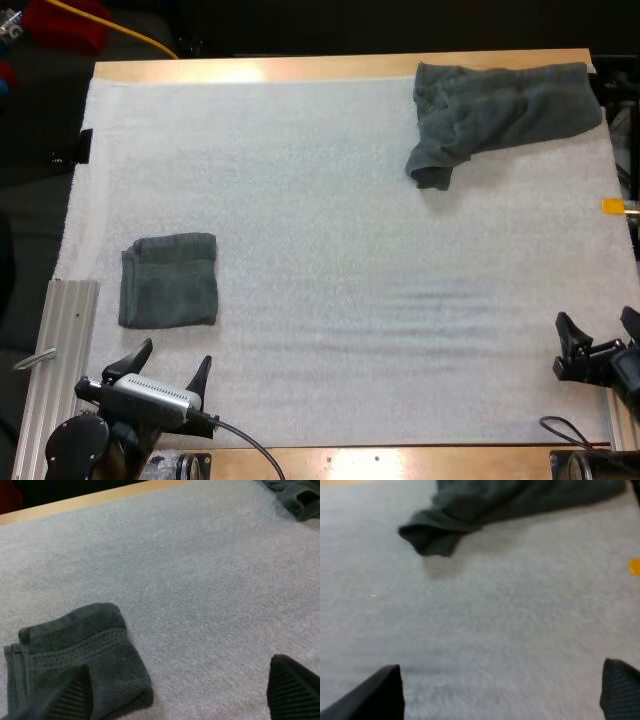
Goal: Pick towel from pile, fold and stack
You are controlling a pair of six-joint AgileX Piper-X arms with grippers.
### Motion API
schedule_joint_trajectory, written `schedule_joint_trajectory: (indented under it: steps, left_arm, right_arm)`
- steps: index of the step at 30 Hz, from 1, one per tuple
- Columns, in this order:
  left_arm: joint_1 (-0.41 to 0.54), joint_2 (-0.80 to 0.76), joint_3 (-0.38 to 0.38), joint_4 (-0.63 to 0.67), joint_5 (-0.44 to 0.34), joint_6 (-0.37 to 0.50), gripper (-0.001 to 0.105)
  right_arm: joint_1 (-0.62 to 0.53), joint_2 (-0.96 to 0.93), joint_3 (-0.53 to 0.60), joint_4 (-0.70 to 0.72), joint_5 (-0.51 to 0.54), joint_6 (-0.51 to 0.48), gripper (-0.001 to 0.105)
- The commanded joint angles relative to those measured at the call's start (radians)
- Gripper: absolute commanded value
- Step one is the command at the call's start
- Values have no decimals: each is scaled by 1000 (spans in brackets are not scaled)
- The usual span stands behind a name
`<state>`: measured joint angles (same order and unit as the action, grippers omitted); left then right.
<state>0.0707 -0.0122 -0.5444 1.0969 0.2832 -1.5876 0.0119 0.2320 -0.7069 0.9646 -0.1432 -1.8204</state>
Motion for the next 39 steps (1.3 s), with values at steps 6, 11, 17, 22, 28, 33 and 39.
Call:
schedule_joint_trajectory:
  steps: [6,11,17,22,28,33,39]
  left_arm:
    - [0,-138,-1,-13,4,-8,69]
    - [0,-138,-1,-13,4,-8,69]
    - [0,-138,-1,-13,4,-8,69]
    - [0,-138,-1,-13,4,-8,69]
    - [0,-138,-1,-13,4,-8,69]
    - [0,-138,-1,-13,4,-8,69]
    - [0,-138,-1,-13,4,-8,69]
  right_arm:
    - [0,140,-105,-18,-107,-24,77]
    - [0,259,-183,-48,-189,-24,77]
    - [33,388,-292,-71,-232,-15,77]
    - [108,507,-384,-71,-228,4,77]
    - [215,635,-444,-132,-152,70,77]
    - [301,735,-476,-175,-12,124,77]
    - [349,871,-531,-180,95,182,77]
